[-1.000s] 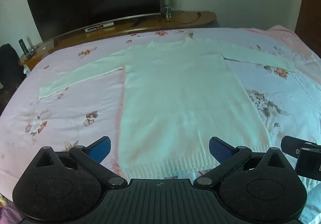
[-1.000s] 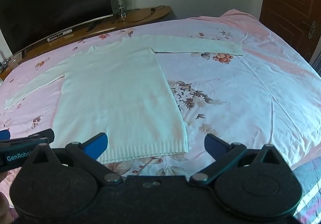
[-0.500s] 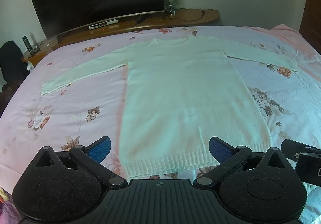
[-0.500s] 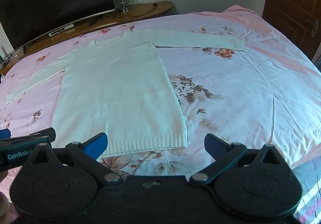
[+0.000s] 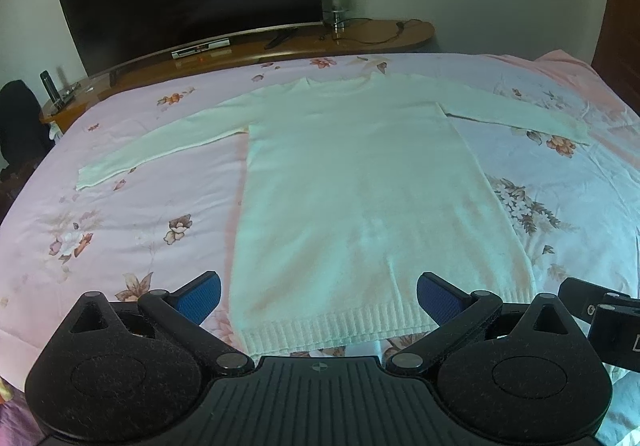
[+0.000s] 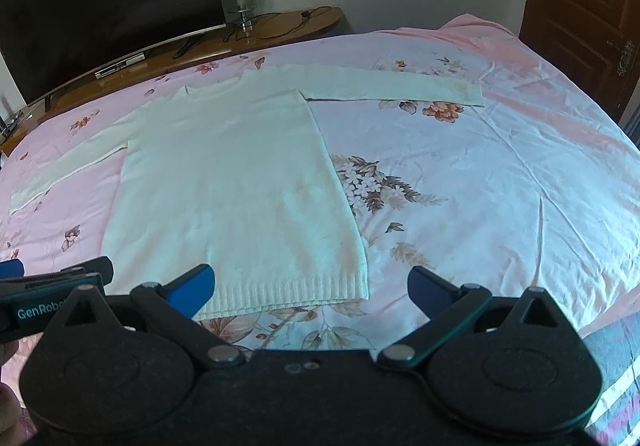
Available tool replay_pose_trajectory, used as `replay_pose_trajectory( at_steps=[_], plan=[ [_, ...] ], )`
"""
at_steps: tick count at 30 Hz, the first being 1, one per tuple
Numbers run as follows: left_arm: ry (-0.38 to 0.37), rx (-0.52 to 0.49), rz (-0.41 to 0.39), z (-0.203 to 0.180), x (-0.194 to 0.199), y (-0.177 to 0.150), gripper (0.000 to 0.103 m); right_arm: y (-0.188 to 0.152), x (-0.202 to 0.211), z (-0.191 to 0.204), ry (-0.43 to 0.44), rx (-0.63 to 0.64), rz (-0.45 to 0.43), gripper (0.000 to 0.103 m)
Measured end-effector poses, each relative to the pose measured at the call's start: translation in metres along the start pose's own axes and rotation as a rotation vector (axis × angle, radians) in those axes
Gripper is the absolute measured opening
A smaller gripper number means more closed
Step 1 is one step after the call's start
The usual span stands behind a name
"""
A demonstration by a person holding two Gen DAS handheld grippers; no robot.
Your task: Fold small clothes
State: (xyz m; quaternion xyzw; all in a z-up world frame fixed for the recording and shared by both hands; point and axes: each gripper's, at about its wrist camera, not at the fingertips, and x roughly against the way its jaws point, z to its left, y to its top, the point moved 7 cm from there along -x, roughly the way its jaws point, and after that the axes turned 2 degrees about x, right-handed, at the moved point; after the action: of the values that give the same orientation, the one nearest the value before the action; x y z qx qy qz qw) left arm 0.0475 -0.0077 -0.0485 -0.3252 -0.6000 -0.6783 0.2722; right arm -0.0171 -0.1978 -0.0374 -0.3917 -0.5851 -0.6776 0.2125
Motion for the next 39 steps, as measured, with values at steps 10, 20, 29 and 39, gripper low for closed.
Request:
replay_pose_trajectory(
  at_steps=[10, 20, 29, 39],
  plan=[
    [-0.005, 0.001, 0.003, -0.001, -0.002, 0.001, 0.103, 0.0, -0.001, 0.0, 0.0, -0.001, 0.001, 0.103],
    [-0.009, 0.001, 0.009, -0.002, -0.004, 0.001, 0.103, 0.001, -0.002, 0.001, 0.003, -0.001, 0.005, 0.103],
    [-0.01, 0.003, 0.014, -0.003, -0.008, 0.002, 0.103, 0.002, -0.006, 0.002, 0.011, -0.008, 0.008, 0.103],
    [-0.019, 0.015, 0.023, -0.002, -0.017, 0.006, 0.103, 0.005, -0.011, 0.001, 0.005, -0.021, 0.007, 0.103]
  ],
)
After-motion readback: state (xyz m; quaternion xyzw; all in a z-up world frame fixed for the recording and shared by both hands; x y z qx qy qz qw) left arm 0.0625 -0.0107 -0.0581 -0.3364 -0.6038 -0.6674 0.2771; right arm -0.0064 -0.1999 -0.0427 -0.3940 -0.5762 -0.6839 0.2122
